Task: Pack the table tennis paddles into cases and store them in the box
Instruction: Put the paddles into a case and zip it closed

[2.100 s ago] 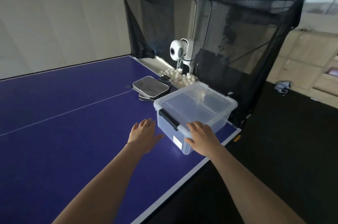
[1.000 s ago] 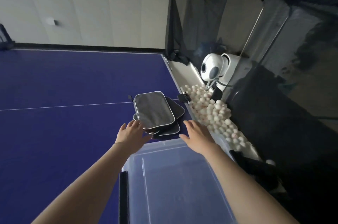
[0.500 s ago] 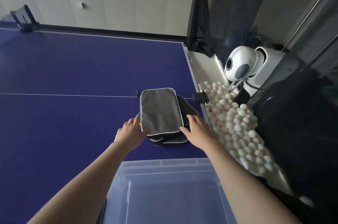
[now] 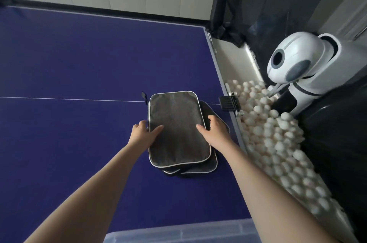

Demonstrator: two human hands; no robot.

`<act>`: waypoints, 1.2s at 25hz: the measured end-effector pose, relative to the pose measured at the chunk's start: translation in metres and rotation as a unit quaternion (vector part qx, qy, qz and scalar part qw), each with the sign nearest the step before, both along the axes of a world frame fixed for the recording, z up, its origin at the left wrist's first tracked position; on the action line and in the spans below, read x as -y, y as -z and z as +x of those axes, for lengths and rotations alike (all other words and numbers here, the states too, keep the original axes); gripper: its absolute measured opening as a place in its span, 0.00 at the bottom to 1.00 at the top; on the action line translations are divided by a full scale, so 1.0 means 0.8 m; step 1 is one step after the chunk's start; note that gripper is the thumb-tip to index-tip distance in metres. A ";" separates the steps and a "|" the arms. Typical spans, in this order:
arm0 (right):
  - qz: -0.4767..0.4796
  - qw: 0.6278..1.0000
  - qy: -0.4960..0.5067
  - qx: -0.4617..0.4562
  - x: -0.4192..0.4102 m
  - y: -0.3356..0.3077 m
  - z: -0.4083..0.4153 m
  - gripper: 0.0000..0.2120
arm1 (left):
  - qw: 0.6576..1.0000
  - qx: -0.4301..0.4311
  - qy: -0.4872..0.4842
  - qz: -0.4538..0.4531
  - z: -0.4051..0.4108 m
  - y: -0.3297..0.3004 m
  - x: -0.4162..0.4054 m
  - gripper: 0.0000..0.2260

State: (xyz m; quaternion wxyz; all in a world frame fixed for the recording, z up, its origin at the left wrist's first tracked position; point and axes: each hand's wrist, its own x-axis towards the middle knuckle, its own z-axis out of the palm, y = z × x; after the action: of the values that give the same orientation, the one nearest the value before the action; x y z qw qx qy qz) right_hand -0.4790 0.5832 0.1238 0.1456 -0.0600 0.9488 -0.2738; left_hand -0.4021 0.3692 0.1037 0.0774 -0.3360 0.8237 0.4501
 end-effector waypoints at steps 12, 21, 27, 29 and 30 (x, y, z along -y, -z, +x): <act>-0.119 0.986 0.094 0.070 0.020 -0.004 -0.007 0.31 | 0.999 -0.018 -0.035 -0.001 -0.016 -0.008 -0.026 0.31; -0.218 0.971 0.078 -0.052 0.020 -0.114 0.067 0.31 | 0.951 -0.203 -0.133 0.191 0.061 -0.107 -0.024 0.23; -0.357 0.927 0.036 -0.110 0.029 -0.187 0.169 0.26 | 0.921 -0.321 -0.157 0.157 0.177 -0.195 -0.016 0.17; -0.386 0.914 -0.006 -0.126 0.047 -0.204 0.202 0.25 | 0.900 -0.355 -0.185 0.174 0.222 -0.219 -0.006 0.17; -0.400 0.908 -0.024 -0.125 0.057 -0.210 0.219 0.24 | 0.889 -0.367 -0.200 0.184 0.247 -0.230 0.000 0.17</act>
State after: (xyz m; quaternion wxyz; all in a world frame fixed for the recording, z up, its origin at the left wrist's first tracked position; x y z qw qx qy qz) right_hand -0.3035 0.5372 0.2916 -0.0042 -0.1700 0.7685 -0.6168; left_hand -0.2044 0.3690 0.2878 -0.2619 -0.2841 0.6108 0.6911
